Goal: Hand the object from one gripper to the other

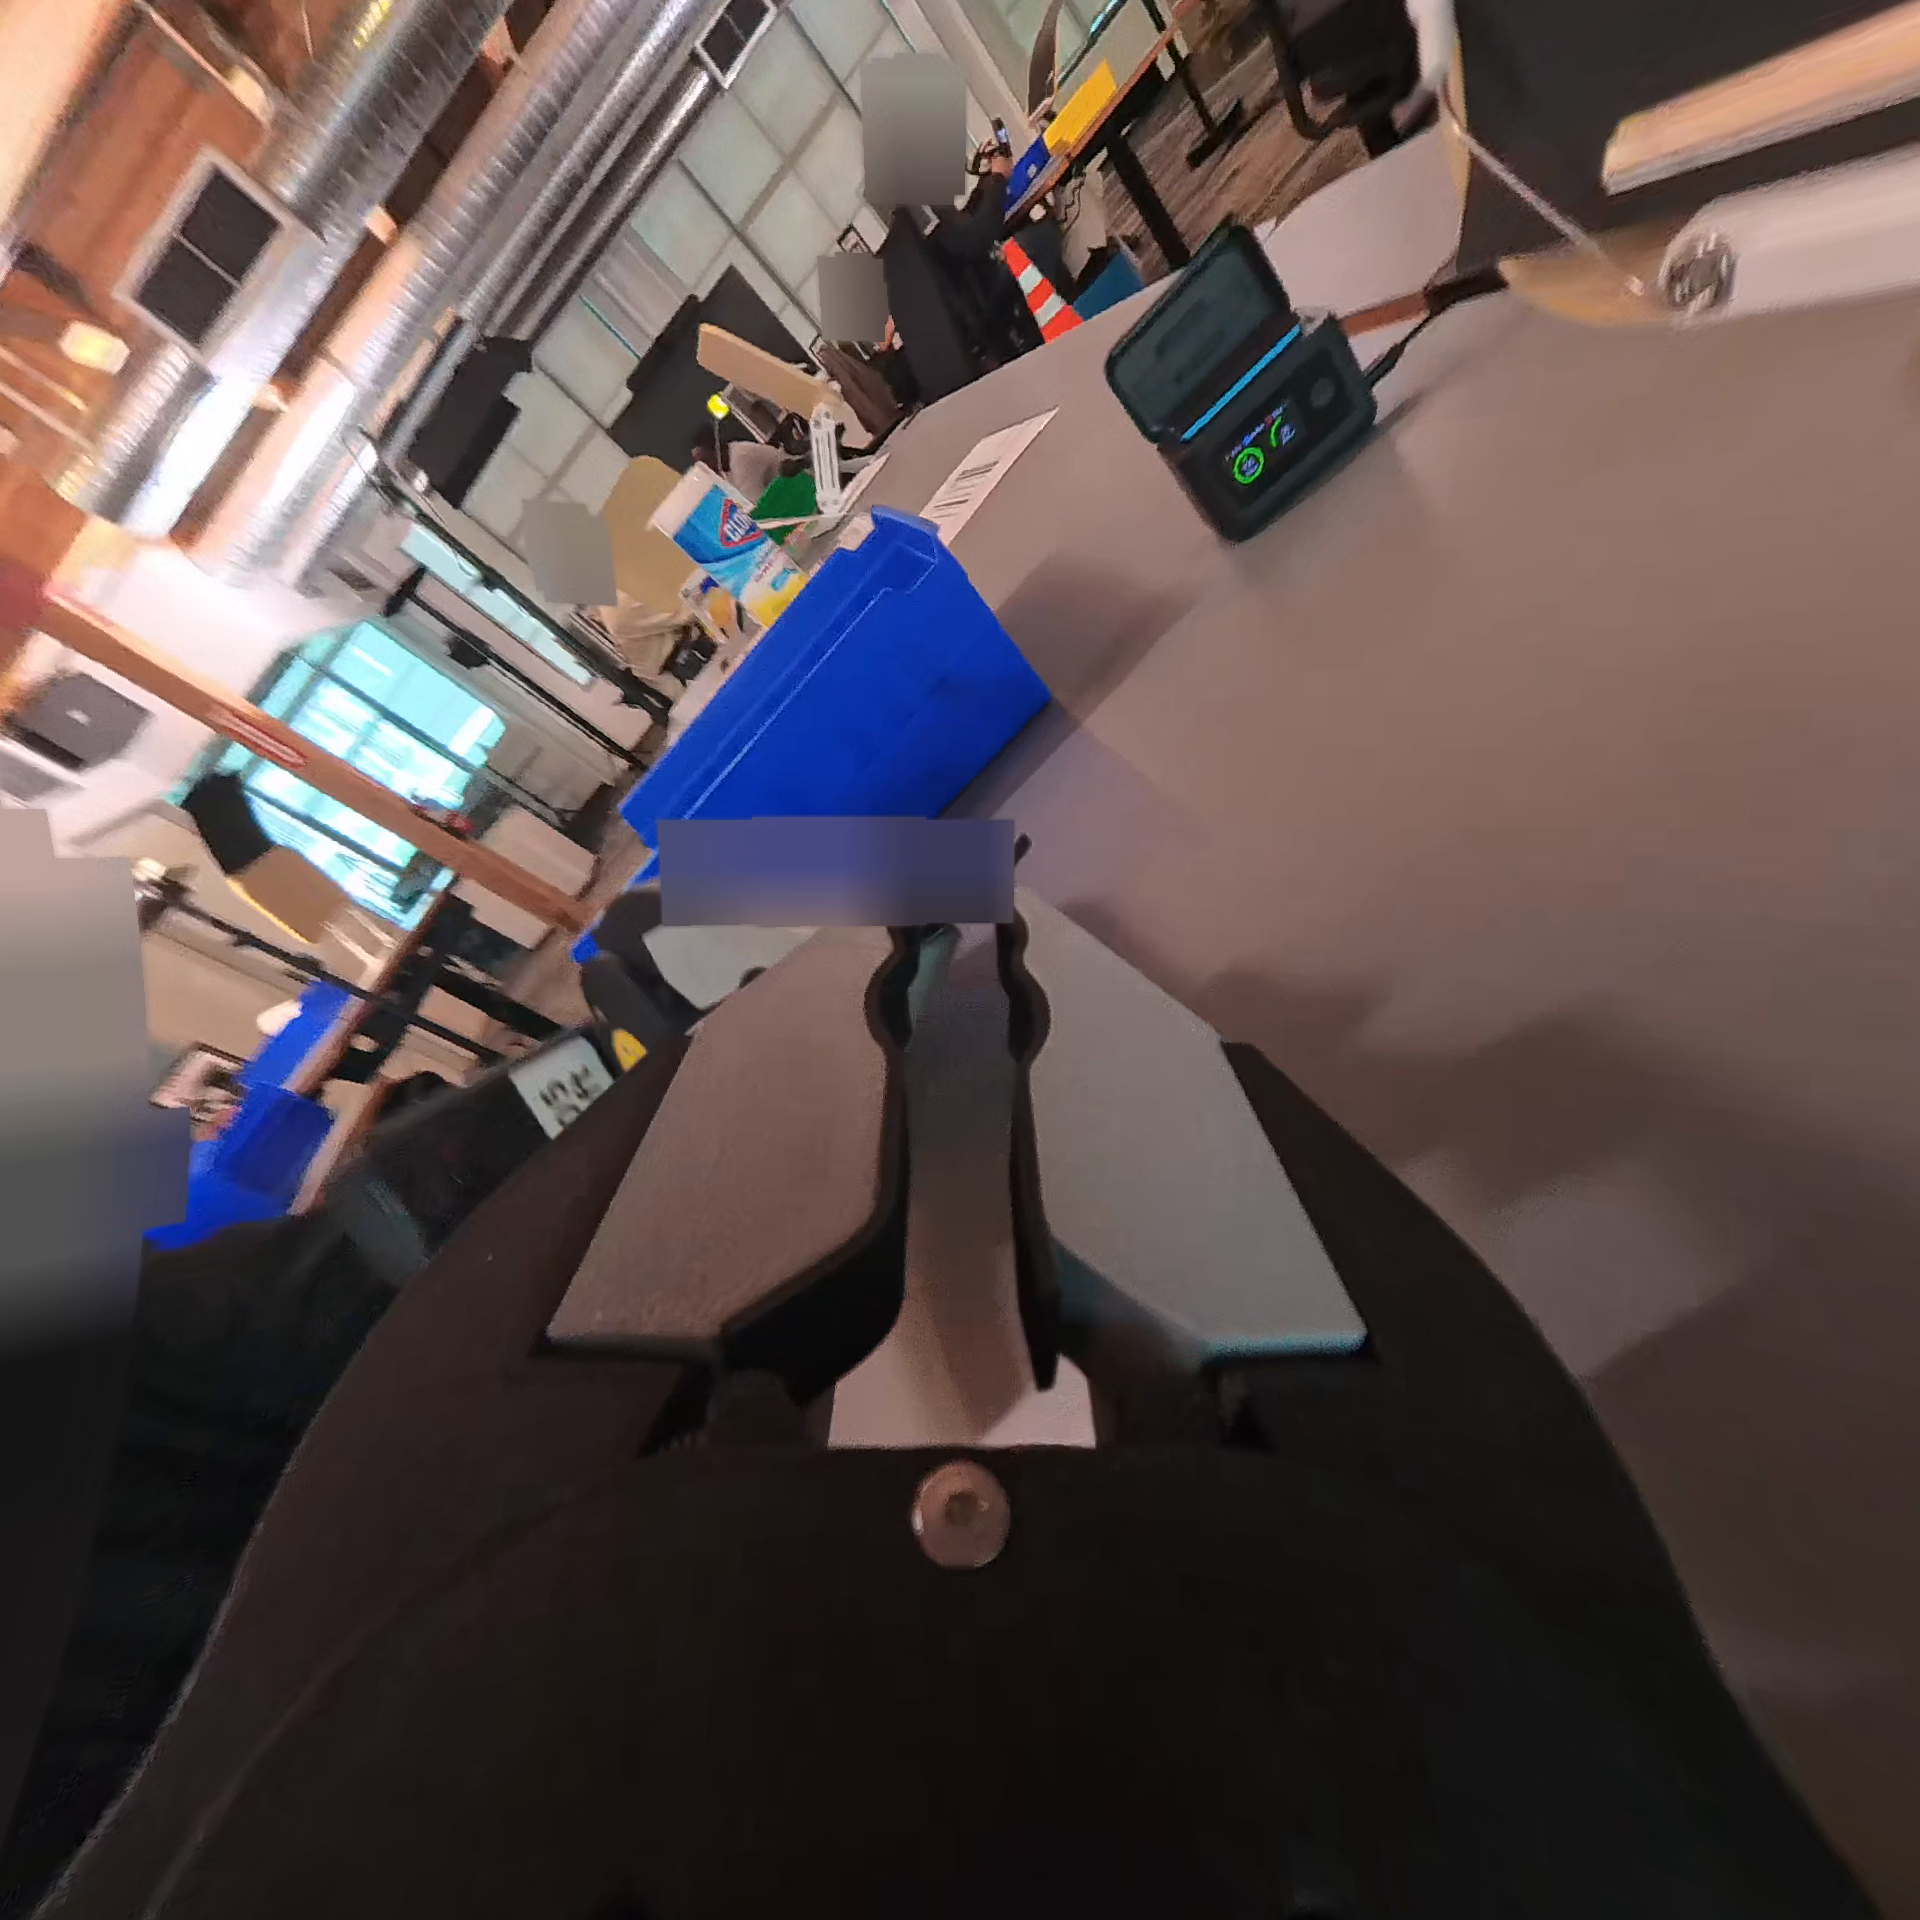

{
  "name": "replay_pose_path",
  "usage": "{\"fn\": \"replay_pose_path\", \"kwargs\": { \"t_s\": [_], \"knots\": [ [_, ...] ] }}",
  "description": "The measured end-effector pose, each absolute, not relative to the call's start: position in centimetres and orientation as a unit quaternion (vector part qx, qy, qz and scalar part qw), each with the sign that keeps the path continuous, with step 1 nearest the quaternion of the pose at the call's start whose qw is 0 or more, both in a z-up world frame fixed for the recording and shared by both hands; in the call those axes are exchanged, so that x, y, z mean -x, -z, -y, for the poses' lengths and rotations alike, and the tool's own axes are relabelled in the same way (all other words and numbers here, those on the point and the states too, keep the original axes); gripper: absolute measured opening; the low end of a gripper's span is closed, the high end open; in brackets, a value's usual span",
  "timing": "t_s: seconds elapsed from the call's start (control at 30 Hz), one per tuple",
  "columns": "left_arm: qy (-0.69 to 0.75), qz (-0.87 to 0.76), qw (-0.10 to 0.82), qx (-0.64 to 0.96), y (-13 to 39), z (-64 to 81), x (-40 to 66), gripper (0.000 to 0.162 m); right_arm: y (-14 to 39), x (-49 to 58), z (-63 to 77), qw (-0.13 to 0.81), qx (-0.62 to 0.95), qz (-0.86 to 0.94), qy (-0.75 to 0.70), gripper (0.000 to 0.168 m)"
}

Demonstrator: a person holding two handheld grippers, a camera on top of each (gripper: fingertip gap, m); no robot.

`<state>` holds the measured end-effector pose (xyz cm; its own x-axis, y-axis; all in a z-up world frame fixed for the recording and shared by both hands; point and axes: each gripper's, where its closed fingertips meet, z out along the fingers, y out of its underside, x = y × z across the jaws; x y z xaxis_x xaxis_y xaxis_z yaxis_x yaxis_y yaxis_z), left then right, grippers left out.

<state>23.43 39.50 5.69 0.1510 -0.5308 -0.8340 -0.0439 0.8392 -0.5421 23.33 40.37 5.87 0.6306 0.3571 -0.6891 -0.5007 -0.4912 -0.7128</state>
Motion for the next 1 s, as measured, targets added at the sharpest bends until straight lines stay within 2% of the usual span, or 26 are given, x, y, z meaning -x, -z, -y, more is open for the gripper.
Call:
{"fn": "replay_pose_path", "kwargs": {
  "t_s": [0.17, 0.4, 0.5, 0.67, 0.8, 1.0],
  "knots": [
    [0.403, -0.571, 0.635, 0.33, -7.7, -39.4, -22.8, 0.003, -7.6, -22.9, -40.0, 0.547, 0.725, -0.004, -0.419, 0.018],
    [0.624, -0.483, 0.495, 0.363, -10.3, -39.4, -21.0, 0.001, -10.2, -23.3, -39.1, 0.597, 0.671, 0.021, -0.439, 0.03],
    [0.644, -0.483, 0.47, 0.363, -10.0, -38.7, -21.2, 0.001, -10.2, -23.0, -39.1, 0.6, 0.672, 0.031, -0.434, 0.03],
    [0.639, -0.493, 0.464, 0.366, -9.5, -38.2, -21.6, 0.001, -9.6, -21.4, -38.9, 0.596, 0.69, 0.075, -0.404, 0.011],
    [0.579, -0.538, 0.467, 0.397, -7.3, -38.3, -22.8, 0.003, -9.6, -22.5, -39.1, 0.626, 0.709, 0.091, -0.312, 0.009],
    [0.545, -0.568, 0.471, 0.398, -6.5, -37.7, -23.1, 0.004, -10.7, -22.1, -38.6, 0.638, 0.687, 0.099, -0.334, 0.007]
  ]
}}
